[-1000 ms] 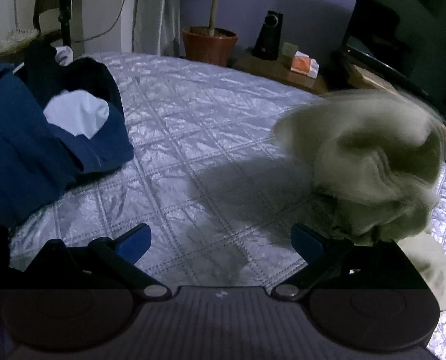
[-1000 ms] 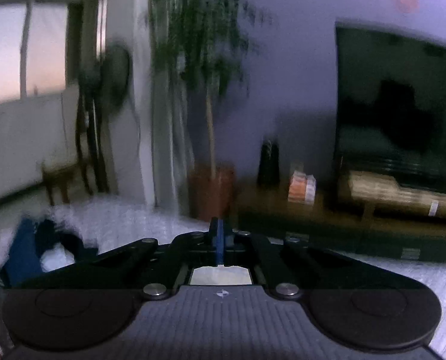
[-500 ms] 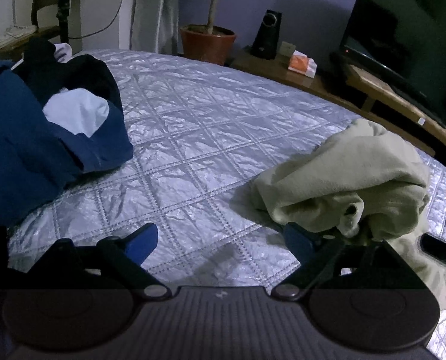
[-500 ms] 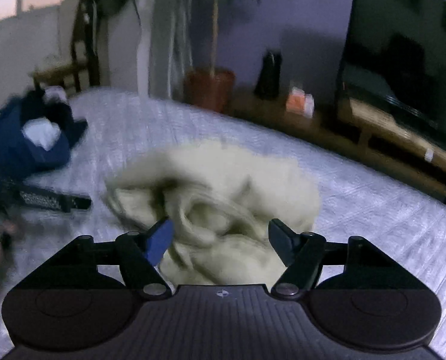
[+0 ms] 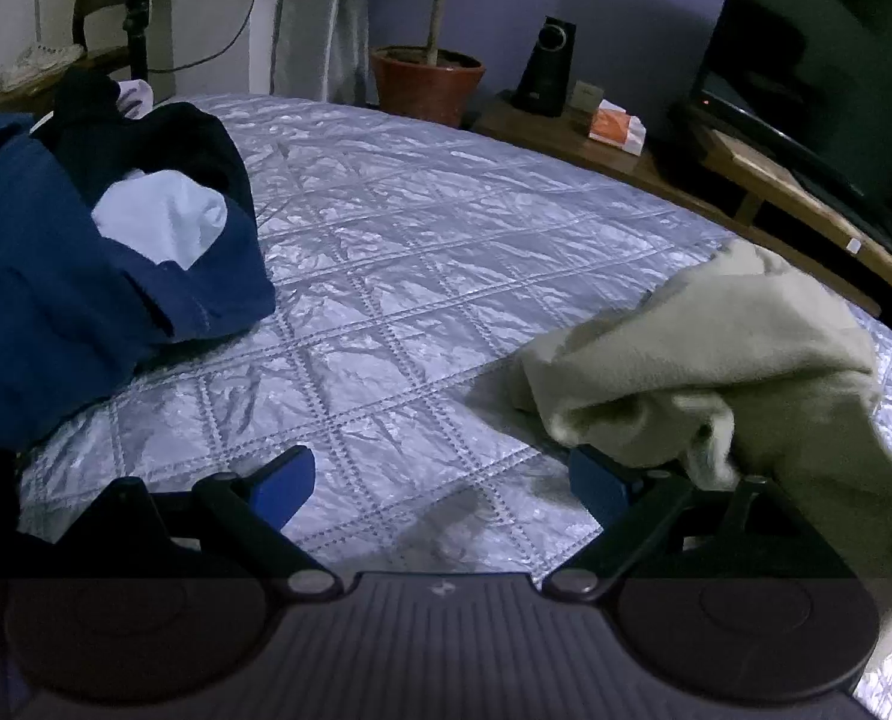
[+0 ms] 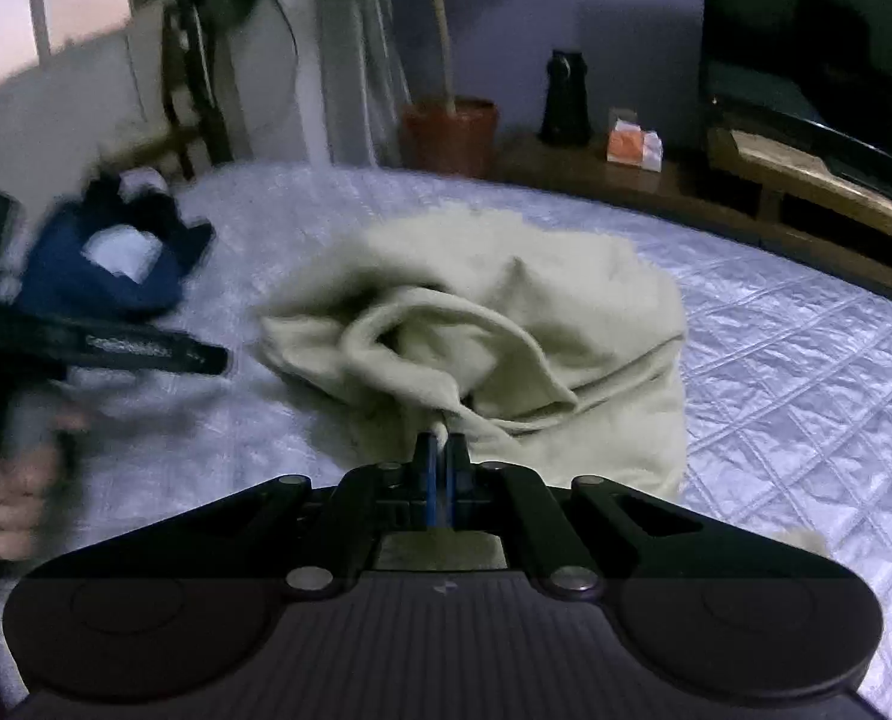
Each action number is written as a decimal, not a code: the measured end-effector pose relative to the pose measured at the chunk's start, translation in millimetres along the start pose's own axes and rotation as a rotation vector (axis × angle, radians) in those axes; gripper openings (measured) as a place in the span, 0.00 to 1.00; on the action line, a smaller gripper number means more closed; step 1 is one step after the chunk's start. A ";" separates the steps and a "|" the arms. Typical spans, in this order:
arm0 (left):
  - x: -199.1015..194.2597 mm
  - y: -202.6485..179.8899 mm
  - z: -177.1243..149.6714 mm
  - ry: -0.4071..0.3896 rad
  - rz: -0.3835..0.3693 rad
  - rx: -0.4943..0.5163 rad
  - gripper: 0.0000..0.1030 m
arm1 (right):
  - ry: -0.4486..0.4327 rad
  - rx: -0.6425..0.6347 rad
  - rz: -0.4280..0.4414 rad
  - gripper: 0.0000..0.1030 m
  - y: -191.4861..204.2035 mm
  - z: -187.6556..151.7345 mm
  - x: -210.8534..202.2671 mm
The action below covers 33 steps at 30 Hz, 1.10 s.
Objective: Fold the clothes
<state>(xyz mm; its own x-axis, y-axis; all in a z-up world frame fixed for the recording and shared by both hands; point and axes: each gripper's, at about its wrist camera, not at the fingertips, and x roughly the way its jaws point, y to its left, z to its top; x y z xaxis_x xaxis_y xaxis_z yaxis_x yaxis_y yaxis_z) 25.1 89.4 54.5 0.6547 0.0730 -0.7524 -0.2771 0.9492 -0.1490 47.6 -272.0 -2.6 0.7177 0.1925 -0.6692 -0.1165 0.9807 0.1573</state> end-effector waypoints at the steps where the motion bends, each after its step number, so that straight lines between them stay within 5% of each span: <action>1: 0.1 0.2 -0.1 0.003 -0.002 -0.001 0.88 | 0.010 0.060 0.018 0.03 -3.0 -2.1 -11.8; 7: 2.0 -9.6 -3.8 0.037 -0.040 0.046 0.88 | 0.073 0.247 -0.015 0.11 -16.1 -21.4 -31.2; 10: 2.8 -13.9 -5.2 0.041 -0.036 0.072 0.90 | 0.124 0.313 -0.076 0.24 -21.1 -25.6 -16.0; 11: 3.4 -13.9 -5.0 0.044 -0.037 0.073 0.90 | 0.145 0.329 -0.097 0.37 -20.7 -26.6 -11.6; 12: 4.2 -13.1 -4.9 0.048 -0.040 0.068 0.90 | 0.169 0.341 -0.121 0.65 -19.5 -27.2 -7.4; 14: 5.8 -11.2 -4.4 0.059 -0.041 0.059 0.90 | 0.221 0.348 -0.215 0.90 -17.8 -26.1 0.8; 20: 5.7 -13.1 -6.2 0.070 -0.049 0.066 0.92 | 0.281 0.461 -0.295 0.90 -28.4 -28.5 10.6; 33: 7.7 -30.7 -15.3 0.104 -0.065 0.150 0.96 | 0.298 0.467 -0.401 0.90 -27.6 -34.2 13.6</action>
<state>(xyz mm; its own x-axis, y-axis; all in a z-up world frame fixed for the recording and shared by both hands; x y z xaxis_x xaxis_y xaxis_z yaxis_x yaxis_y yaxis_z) 27.8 56.1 43.5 0.5897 -0.0140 -0.8075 -0.1239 0.9864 -0.1076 37.1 -295.3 -40.9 0.4160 -0.1154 -0.9020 0.4753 0.8732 0.1075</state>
